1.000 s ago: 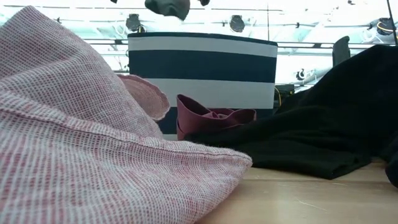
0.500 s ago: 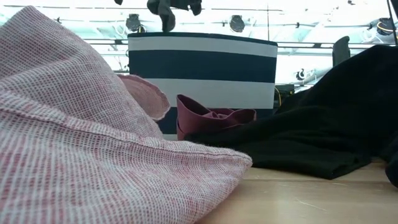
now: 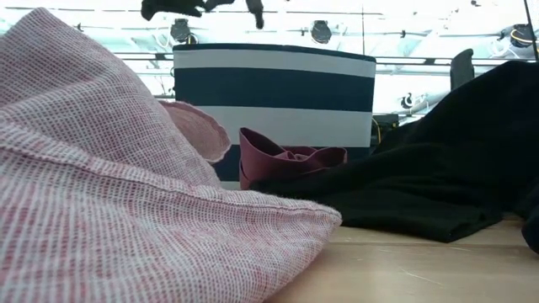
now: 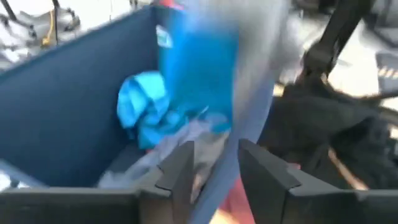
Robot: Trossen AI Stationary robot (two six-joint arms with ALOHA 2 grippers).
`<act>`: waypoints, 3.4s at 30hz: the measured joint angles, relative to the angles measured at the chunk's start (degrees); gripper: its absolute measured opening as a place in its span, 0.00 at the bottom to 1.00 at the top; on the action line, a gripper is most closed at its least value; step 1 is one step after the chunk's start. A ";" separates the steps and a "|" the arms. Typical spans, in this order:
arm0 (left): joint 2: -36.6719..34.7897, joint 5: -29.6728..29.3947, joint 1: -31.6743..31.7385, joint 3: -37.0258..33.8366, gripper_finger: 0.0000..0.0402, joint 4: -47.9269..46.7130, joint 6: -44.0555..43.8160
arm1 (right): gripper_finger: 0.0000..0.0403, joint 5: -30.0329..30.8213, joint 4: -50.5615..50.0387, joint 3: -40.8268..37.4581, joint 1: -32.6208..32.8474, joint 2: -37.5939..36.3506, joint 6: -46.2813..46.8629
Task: Sort clothes
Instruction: Put the gray sock into the blue laundry bin, then put the maroon boxer shorts into the blue laundry bin
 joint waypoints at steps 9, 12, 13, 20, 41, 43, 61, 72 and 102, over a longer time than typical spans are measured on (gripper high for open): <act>0.00 7.83 -5.35 -3.19 0.37 -1.37 -4.96 | 0.00 0.85 -3.88 0.02 -6.51 -5.83 0.59; 0.15 7.93 -9.30 -5.03 0.37 0.34 -7.30 | 0.00 -2.82 -5.25 0.02 -10.81 -6.05 3.44; 0.35 7.88 -10.72 -5.56 0.37 1.08 -7.77 | 0.00 -3.83 -5.62 0.02 -12.21 -5.84 4.79; 2.69 7.40 -20.04 -11.27 0.37 12.53 -9.04 | 0.00 -14.91 -6.70 0.02 -18.78 -0.79 12.27; 10.91 7.15 -30.72 -12.31 0.38 14.53 -19.53 | 0.03 -16.59 -18.75 0.02 -20.01 4.56 12.41; 11.49 7.16 -30.77 -12.31 0.38 14.55 -19.53 | 0.03 -16.59 -18.70 0.02 -20.00 4.56 12.29; 17.86 6.84 -30.77 -12.28 0.38 14.49 -18.98 | 0.28 -16.21 -20.59 0.02 -20.01 4.50 8.33; 19.69 6.51 -30.75 -12.28 0.38 15.34 -17.22 | 0.54 -8.89 -32.21 10.24 -20.03 4.48 4.68; 35.50 -8.64 -22.12 -12.22 0.38 25.59 -9.22 | 0.53 12.03 20.65 -62.22 22.82 -29.04 32.09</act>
